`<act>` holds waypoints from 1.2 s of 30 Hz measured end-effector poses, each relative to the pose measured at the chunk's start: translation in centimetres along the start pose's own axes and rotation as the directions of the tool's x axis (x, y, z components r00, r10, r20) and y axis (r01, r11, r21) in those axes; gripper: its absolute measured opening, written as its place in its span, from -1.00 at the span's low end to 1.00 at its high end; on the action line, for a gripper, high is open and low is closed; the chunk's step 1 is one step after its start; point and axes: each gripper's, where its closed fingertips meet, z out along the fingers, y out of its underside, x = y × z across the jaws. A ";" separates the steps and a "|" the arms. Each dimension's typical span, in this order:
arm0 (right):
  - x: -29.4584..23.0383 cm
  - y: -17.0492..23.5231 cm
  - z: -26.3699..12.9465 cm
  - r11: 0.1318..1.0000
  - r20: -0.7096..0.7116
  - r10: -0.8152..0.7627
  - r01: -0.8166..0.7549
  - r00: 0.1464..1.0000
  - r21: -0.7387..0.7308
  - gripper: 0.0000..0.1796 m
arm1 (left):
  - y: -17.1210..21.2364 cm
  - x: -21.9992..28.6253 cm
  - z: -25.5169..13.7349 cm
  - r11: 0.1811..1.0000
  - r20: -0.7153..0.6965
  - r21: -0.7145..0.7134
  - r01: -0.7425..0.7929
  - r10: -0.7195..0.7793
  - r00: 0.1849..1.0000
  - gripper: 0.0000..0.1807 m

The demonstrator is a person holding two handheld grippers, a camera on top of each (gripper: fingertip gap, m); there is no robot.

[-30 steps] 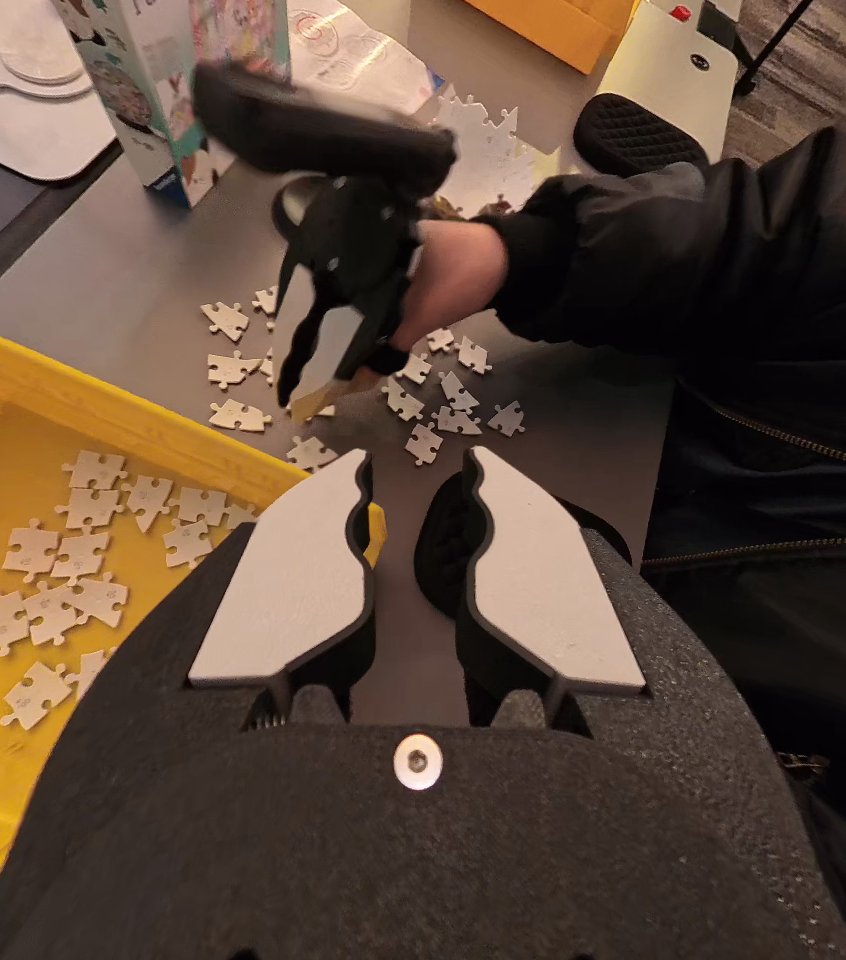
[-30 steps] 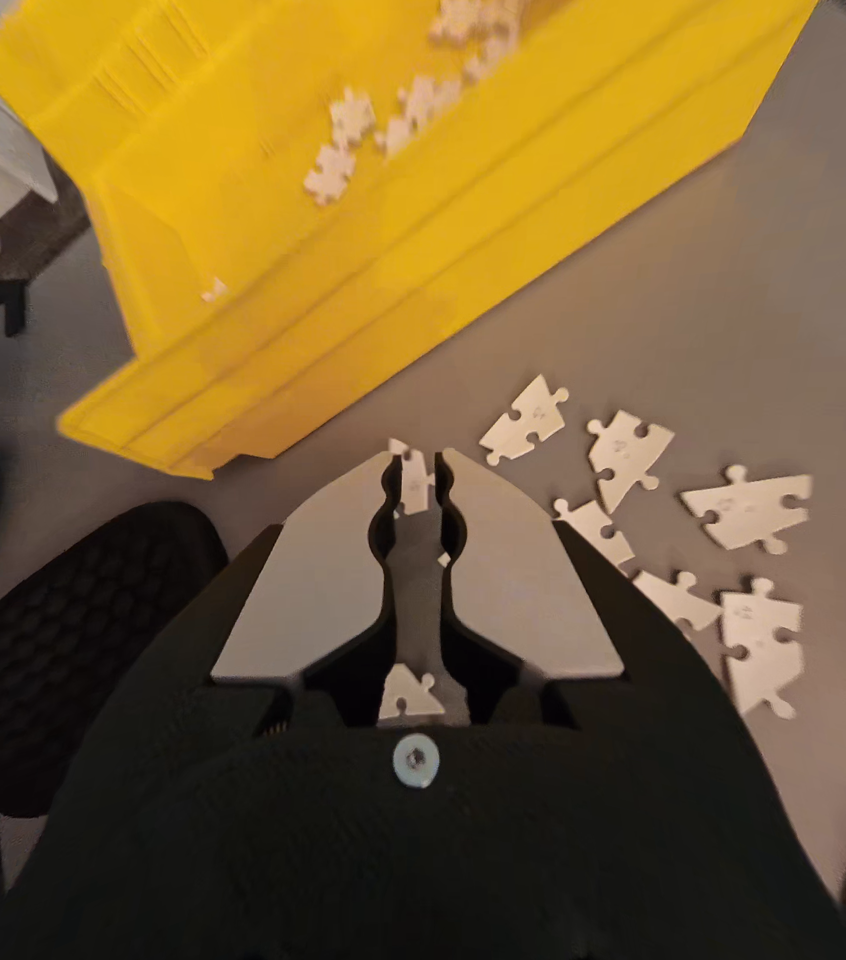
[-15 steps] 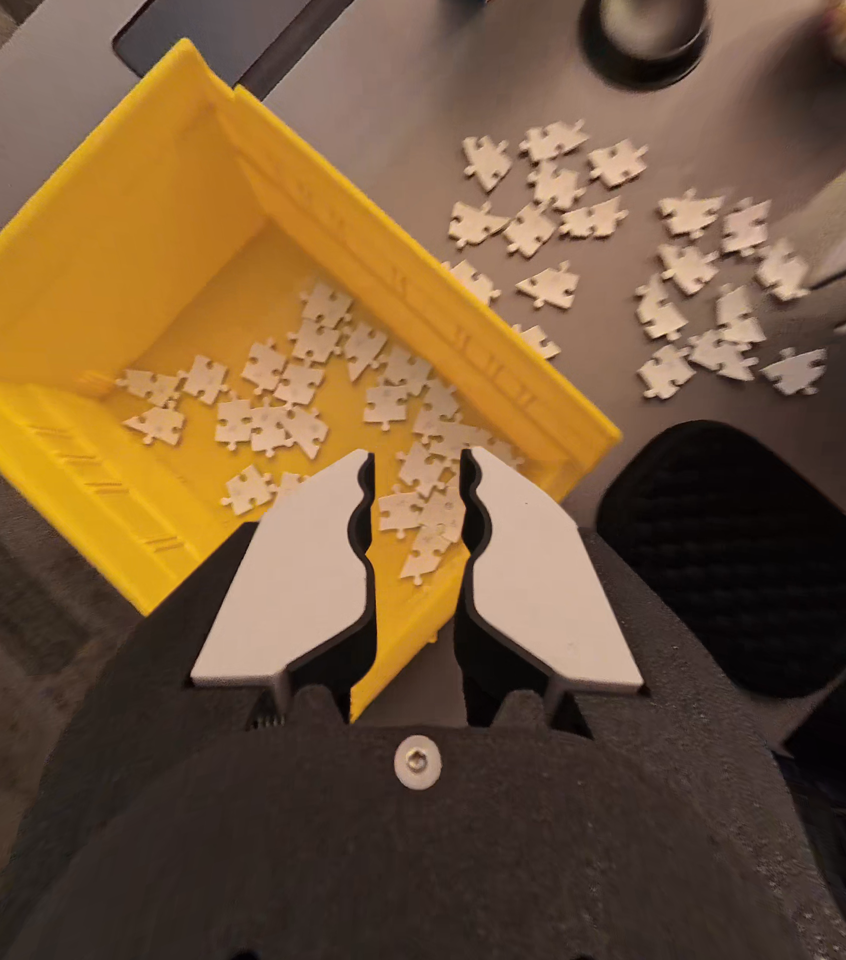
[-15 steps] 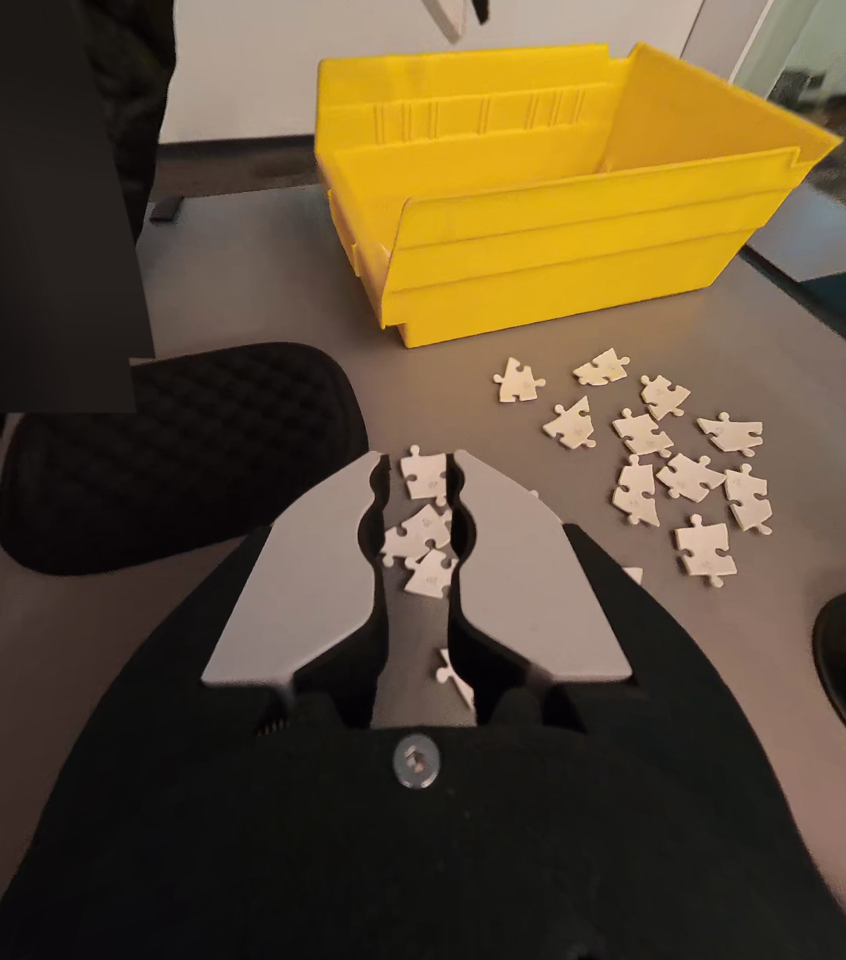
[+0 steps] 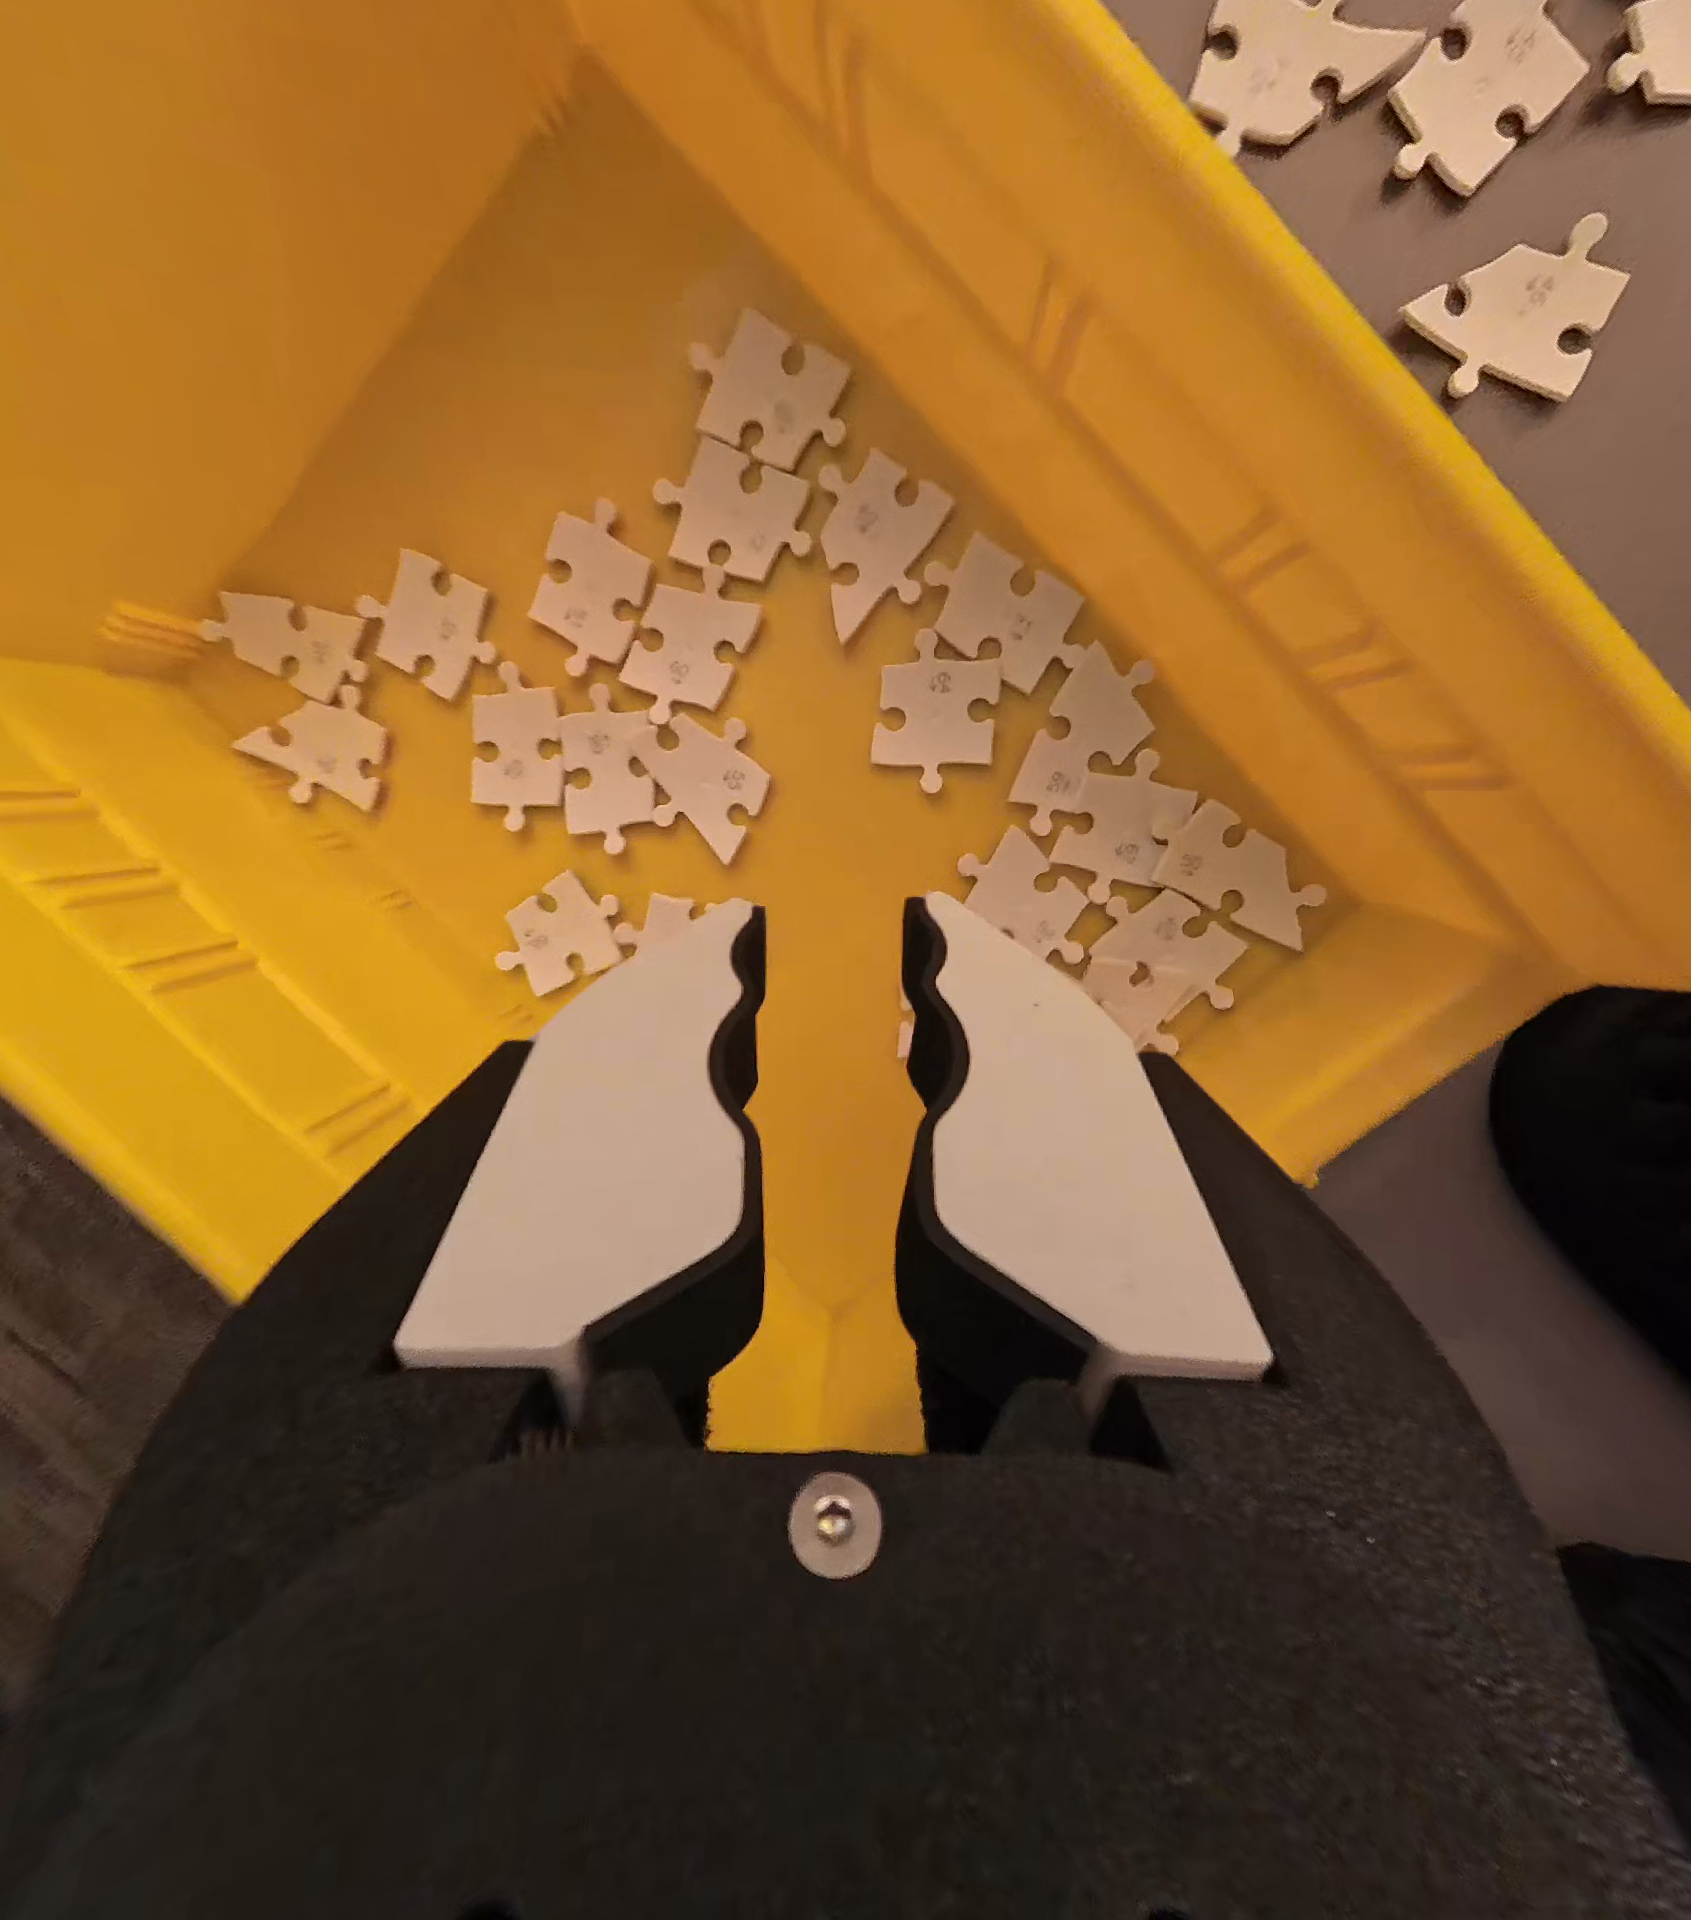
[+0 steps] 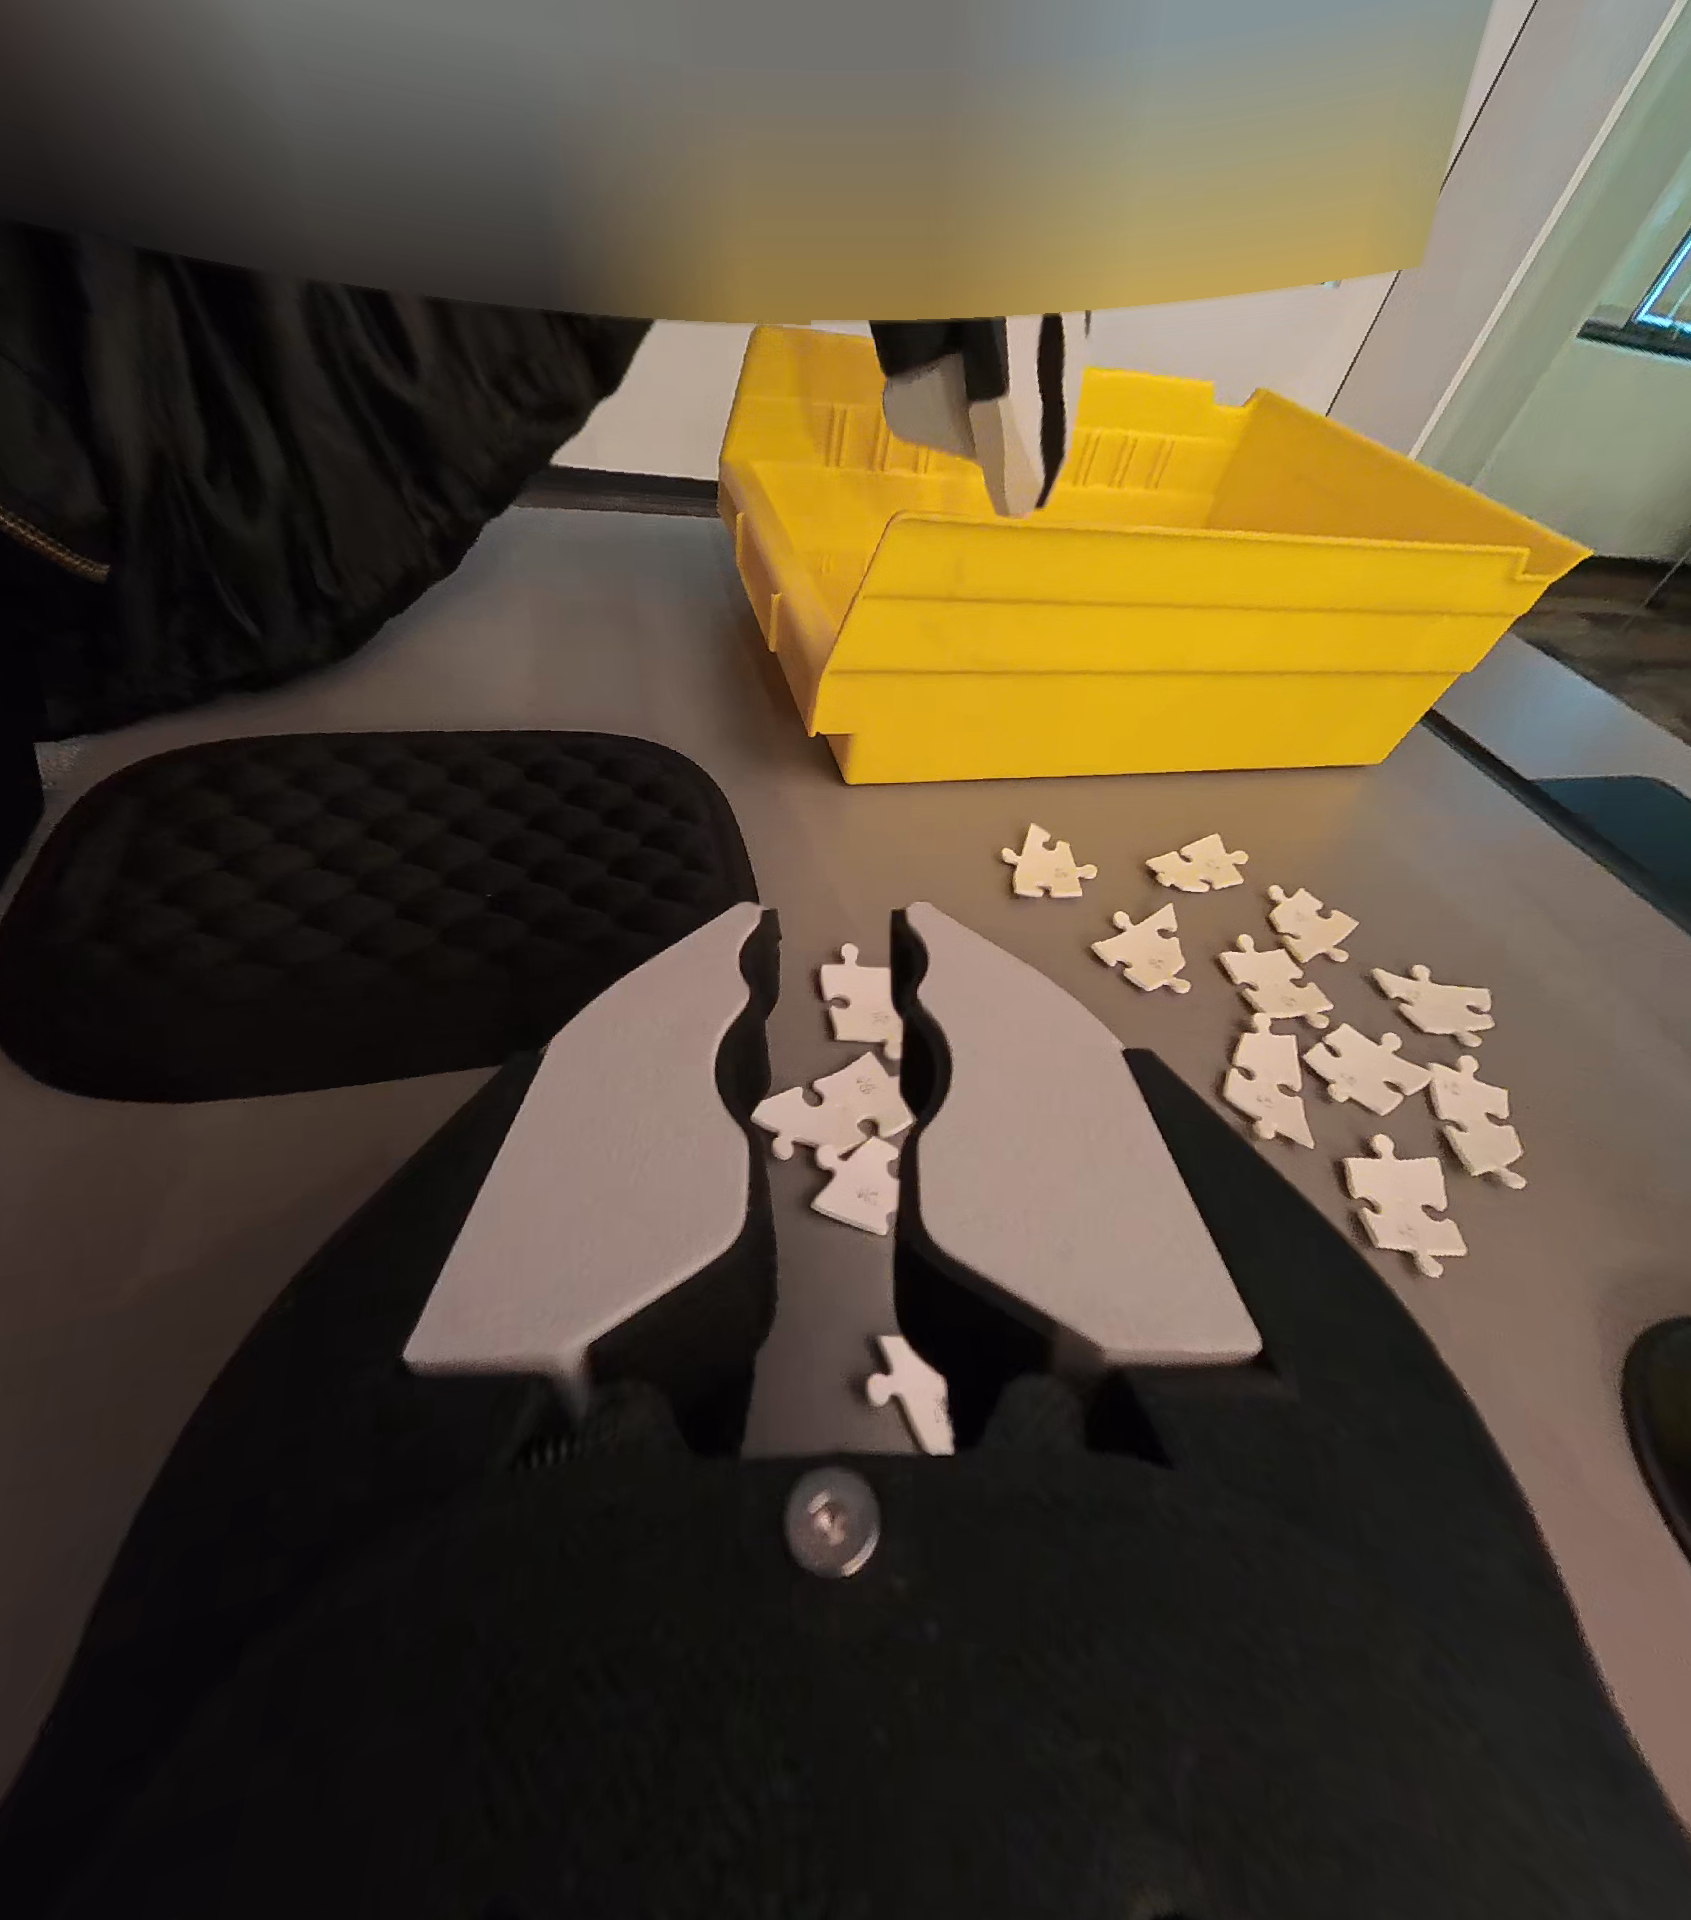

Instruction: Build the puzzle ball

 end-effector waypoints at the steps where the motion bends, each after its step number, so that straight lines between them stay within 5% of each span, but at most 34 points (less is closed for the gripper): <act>1: 0.0 -0.1 -0.1 1.000 0.000 0.000 0.000 1.000 0.009 -0.76 | -0.1 0.1 0.5 1.000 -0.017 0.000 -0.002 0.002 1.000 -0.73; 12: 0.3 -0.6 -0.4 0.992 0.039 0.095 -0.098 0.995 0.076 -0.76 | -1.7 1.0 5.6 0.996 -0.039 -0.021 -0.089 0.088 0.995 -0.45; 36: -0.4 0.0 0.2 0.995 0.076 0.088 -0.091 0.993 0.045 -0.75 | -0.6 -1.4 6.9 0.996 0.065 -0.083 -0.033 0.039 0.997 -0.67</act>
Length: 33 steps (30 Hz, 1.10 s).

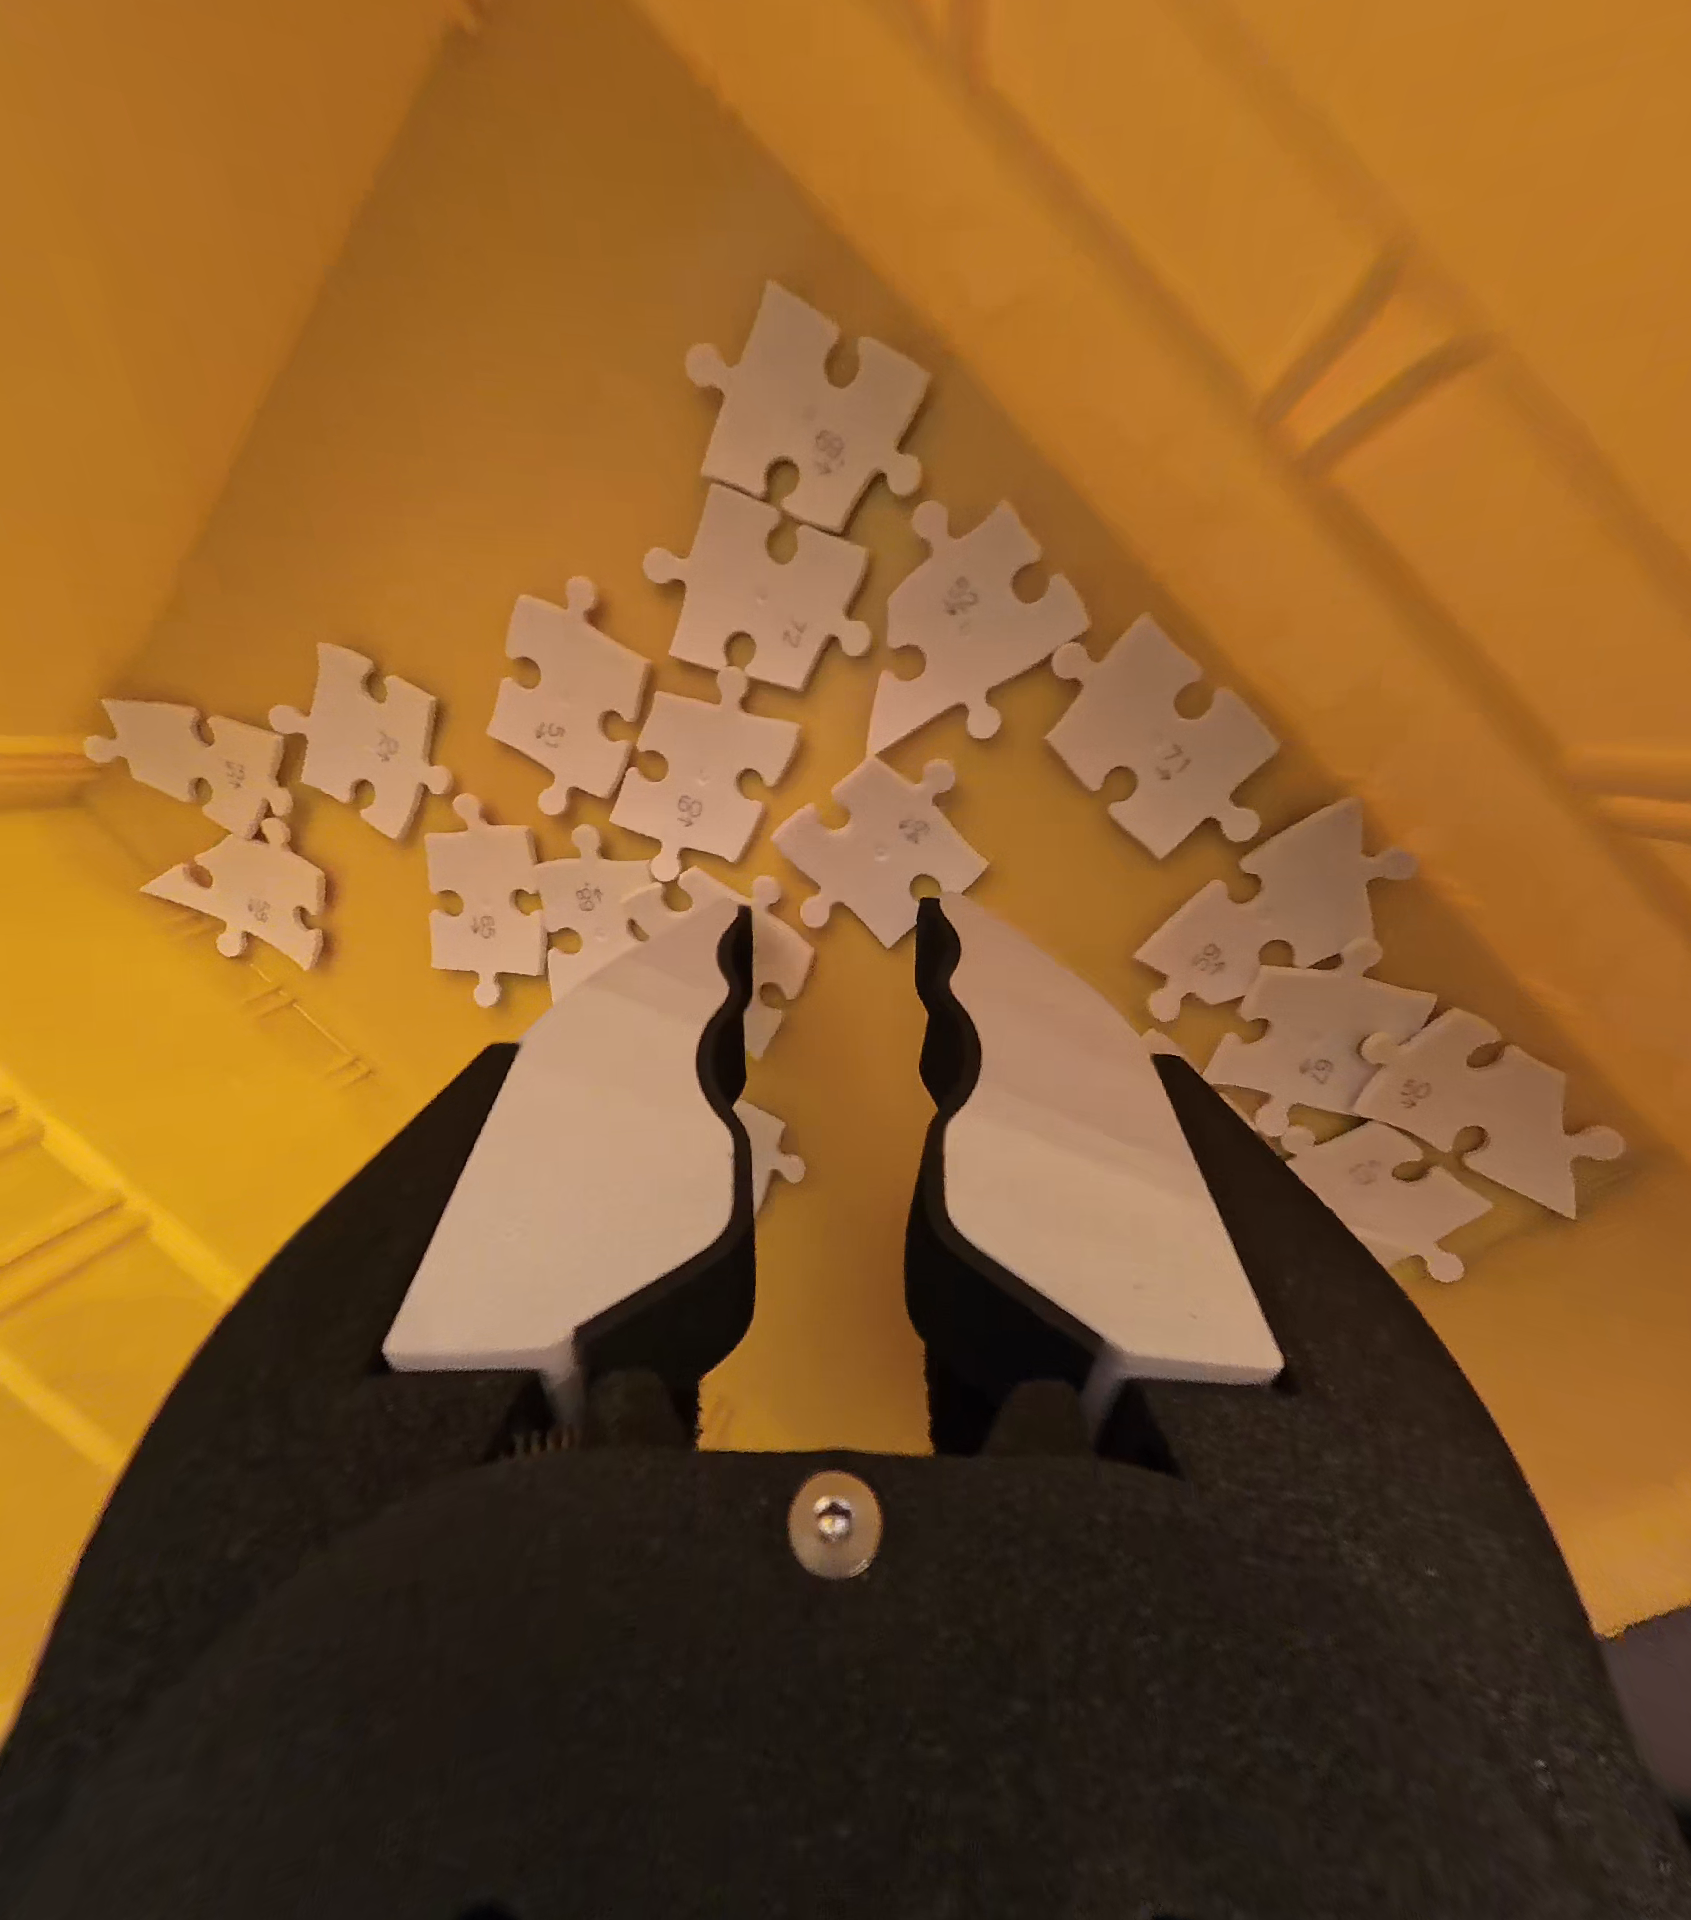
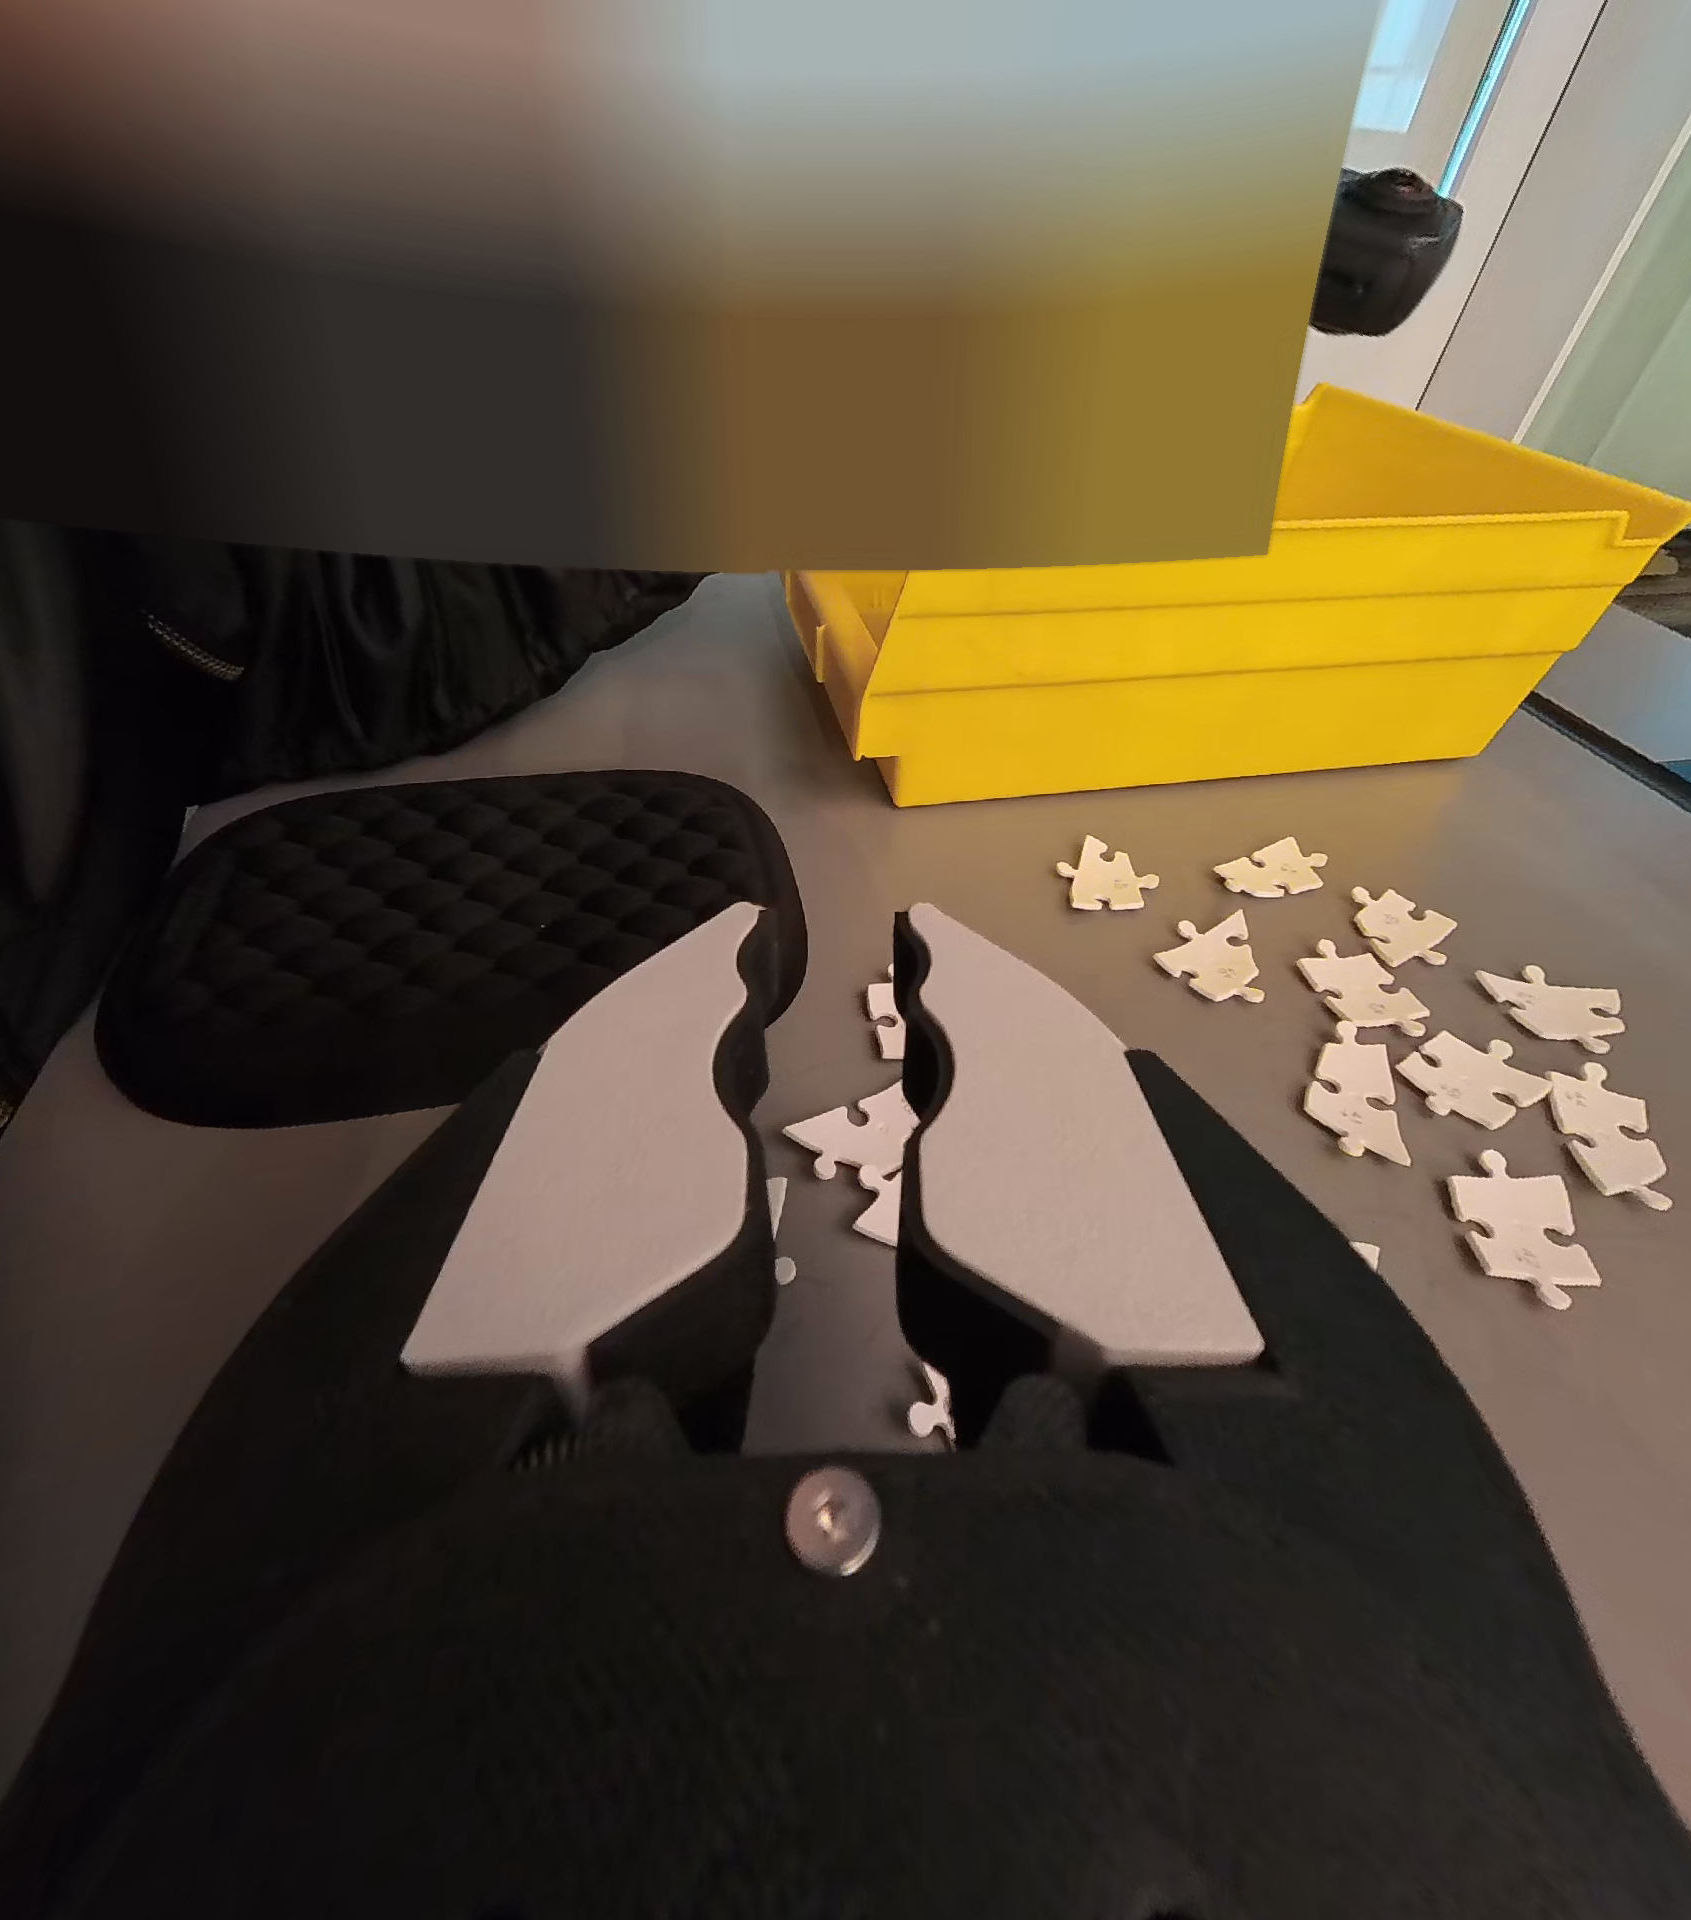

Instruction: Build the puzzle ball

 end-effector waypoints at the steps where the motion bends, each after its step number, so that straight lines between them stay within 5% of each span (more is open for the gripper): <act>1: 0.0 0.0 0.0 1.000 0.000 0.000 0.000 1.000 0.000 -0.75 | 0.1 0.0 -0.1 1.000 -0.004 0.001 0.008 -0.008 1.000 -0.66; 10: -0.1 0.1 0.0 1.000 0.010 0.004 -0.004 1.000 -0.004 -0.75 | 3.5 0.2 -3.6 0.997 -0.051 -0.069 0.018 -0.022 0.998 -0.62; 23: -0.4 0.2 0.1 1.000 0.024 0.007 -0.006 1.000 -0.009 -0.74 | 6.6 1.8 -2.0 0.955 -0.100 -0.296 0.010 -0.042 0.994 -0.44; 33: -0.5 0.3 0.1 1.000 0.032 0.008 -0.008 0.999 -0.013 -0.74 | 6.3 1.3 -1.8 0.956 -0.062 -0.293 0.007 -0.026 0.998 -0.34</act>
